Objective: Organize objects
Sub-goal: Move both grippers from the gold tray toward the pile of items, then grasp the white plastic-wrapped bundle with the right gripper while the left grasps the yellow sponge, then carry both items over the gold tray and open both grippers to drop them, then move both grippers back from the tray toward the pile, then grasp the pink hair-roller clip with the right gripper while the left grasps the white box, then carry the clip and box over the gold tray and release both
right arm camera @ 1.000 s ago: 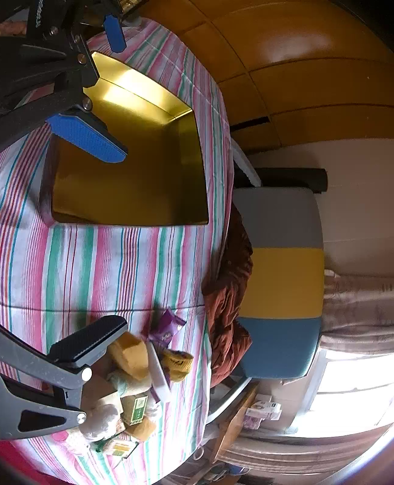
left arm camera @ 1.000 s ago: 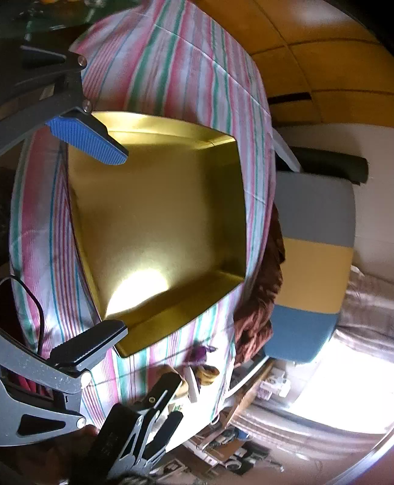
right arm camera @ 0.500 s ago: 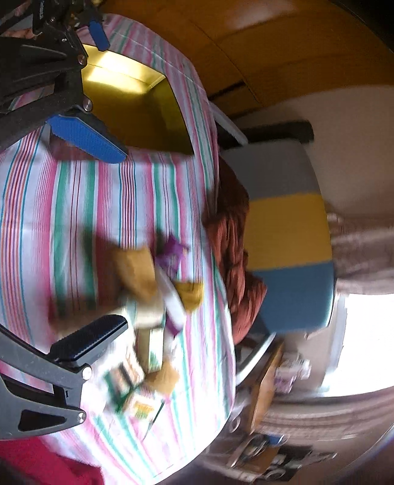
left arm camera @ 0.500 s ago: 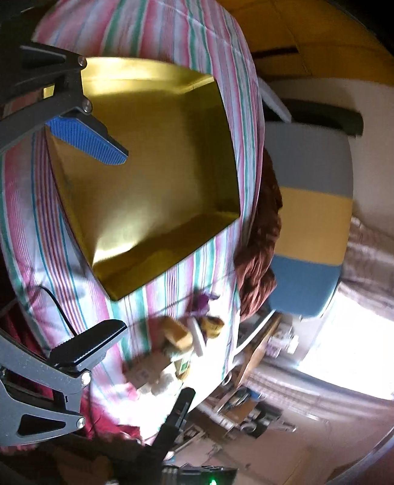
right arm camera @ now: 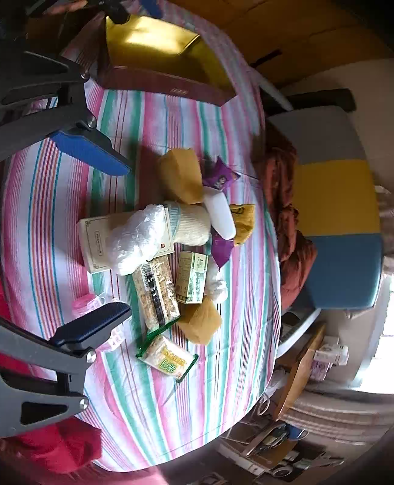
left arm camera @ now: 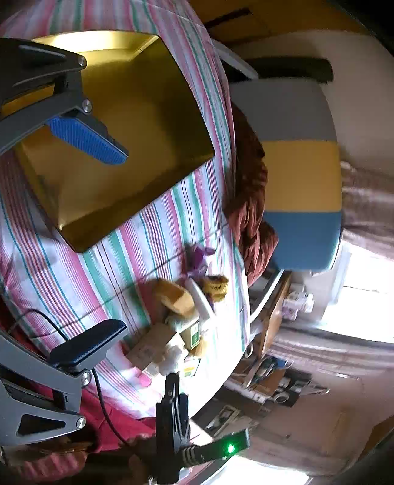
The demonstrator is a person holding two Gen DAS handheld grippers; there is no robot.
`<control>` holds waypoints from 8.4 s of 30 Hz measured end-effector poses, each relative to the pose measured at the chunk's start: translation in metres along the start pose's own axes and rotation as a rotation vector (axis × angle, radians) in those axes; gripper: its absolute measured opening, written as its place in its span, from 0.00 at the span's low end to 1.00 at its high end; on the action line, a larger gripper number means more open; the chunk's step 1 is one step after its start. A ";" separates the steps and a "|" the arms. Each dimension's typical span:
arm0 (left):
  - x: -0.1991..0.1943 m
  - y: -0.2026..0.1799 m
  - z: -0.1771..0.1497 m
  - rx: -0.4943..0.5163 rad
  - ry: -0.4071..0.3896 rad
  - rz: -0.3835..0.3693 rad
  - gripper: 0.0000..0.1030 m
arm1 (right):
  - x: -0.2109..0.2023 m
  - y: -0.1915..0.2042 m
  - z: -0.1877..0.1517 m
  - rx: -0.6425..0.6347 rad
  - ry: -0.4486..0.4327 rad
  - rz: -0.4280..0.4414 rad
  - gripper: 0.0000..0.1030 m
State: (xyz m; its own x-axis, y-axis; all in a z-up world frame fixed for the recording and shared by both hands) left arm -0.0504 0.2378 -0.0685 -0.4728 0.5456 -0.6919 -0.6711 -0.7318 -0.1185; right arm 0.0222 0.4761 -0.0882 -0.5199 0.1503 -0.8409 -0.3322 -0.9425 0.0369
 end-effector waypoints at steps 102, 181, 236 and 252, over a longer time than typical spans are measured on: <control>-0.061 0.180 -0.035 -0.350 -0.090 0.432 0.94 | 0.015 0.300 -0.016 -0.320 -0.023 0.425 0.57; 0.078 -0.099 0.025 0.097 0.117 -0.093 1.00 | 0.067 -0.080 -0.047 -0.221 0.369 -0.064 0.66; 0.068 -0.074 0.005 -0.052 0.149 -0.180 0.53 | 0.014 -0.038 0.002 0.041 0.024 0.074 0.66; -0.019 0.151 -0.010 -0.341 -0.008 0.157 0.53 | 0.003 0.247 0.005 -0.385 -0.018 0.427 0.66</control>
State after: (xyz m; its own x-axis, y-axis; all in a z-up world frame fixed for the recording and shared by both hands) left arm -0.1374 0.1130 -0.0802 -0.5606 0.4179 -0.7149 -0.3620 -0.9001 -0.2423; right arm -0.0655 0.2450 -0.0788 -0.5593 -0.2659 -0.7852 0.2194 -0.9609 0.1691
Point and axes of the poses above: each gripper's, at about its wrist camera, not at the fingertips, and x roughly the way its jaws point, y to its left, z to its top, the point moved 9 cm from there along x, roughly the way its jaws point, and after that the axes turned 1 degree about z, right-handed, at the moved point
